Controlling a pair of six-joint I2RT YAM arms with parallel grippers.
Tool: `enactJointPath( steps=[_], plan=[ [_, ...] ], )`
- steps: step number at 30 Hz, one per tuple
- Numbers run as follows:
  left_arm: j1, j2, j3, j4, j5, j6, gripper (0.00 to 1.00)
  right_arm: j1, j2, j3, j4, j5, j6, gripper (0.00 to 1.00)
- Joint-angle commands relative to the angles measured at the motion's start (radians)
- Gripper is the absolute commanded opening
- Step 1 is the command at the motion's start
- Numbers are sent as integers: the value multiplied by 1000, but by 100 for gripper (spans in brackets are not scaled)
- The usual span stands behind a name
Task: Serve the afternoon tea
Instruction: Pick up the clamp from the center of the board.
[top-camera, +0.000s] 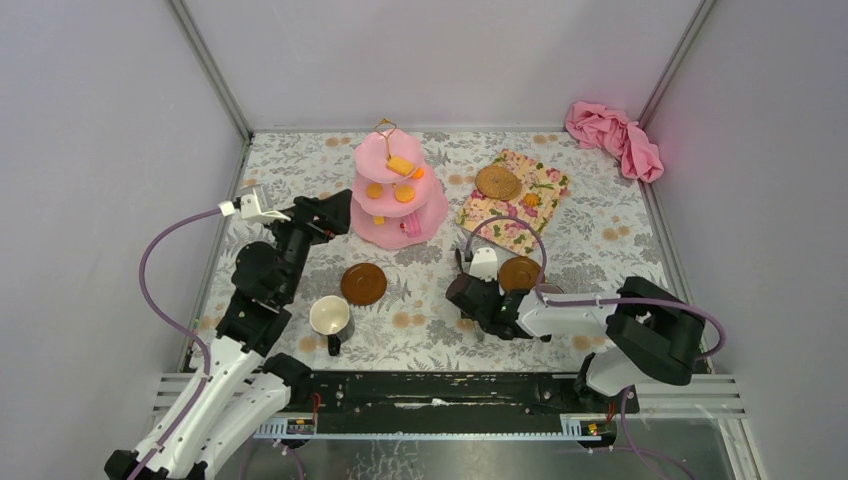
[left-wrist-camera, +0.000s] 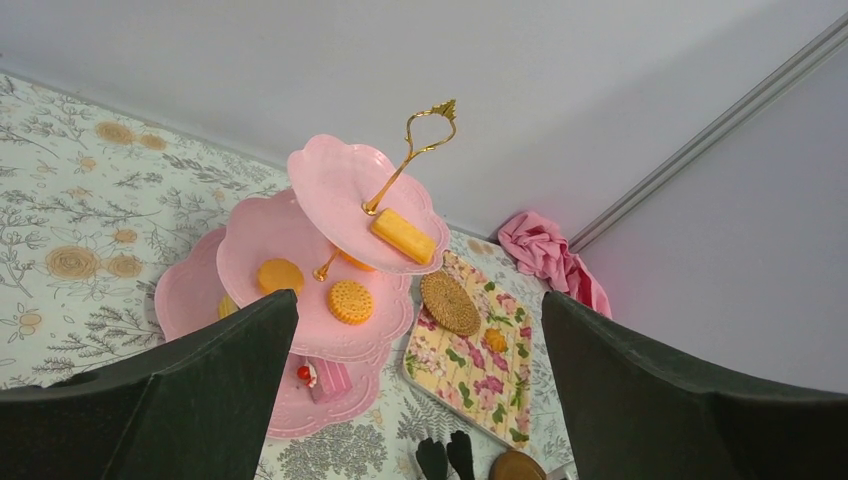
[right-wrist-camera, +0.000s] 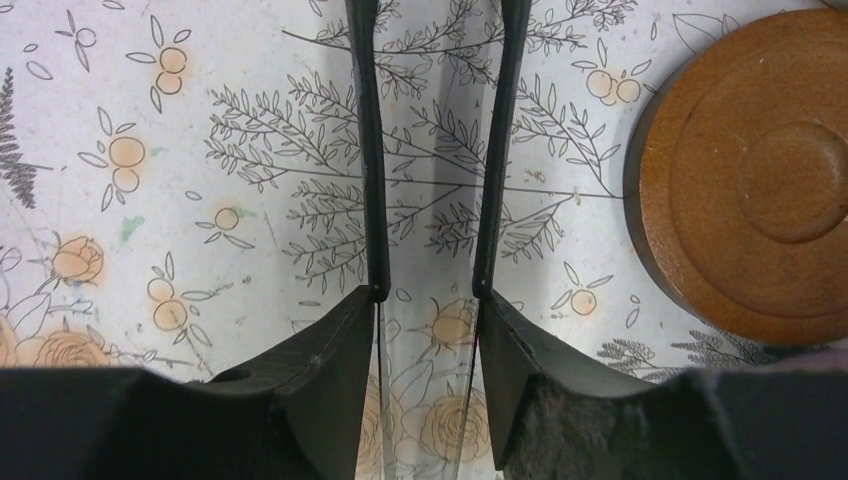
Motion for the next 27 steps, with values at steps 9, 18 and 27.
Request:
enactJointPath(
  steps=[9, 18, 27],
  plan=[
    [9, -1, 35, 47, -4, -13, 100, 13, -106, 137, -170, -49, 9, 43],
    [9, -11, 51, 25, 8, -15, 100, 13, -185, 236, -302, -13, 22, 44],
    [9, -8, 83, 5, 56, -4, 100, -99, -239, 466, -538, -45, -37, 43]
  ],
)
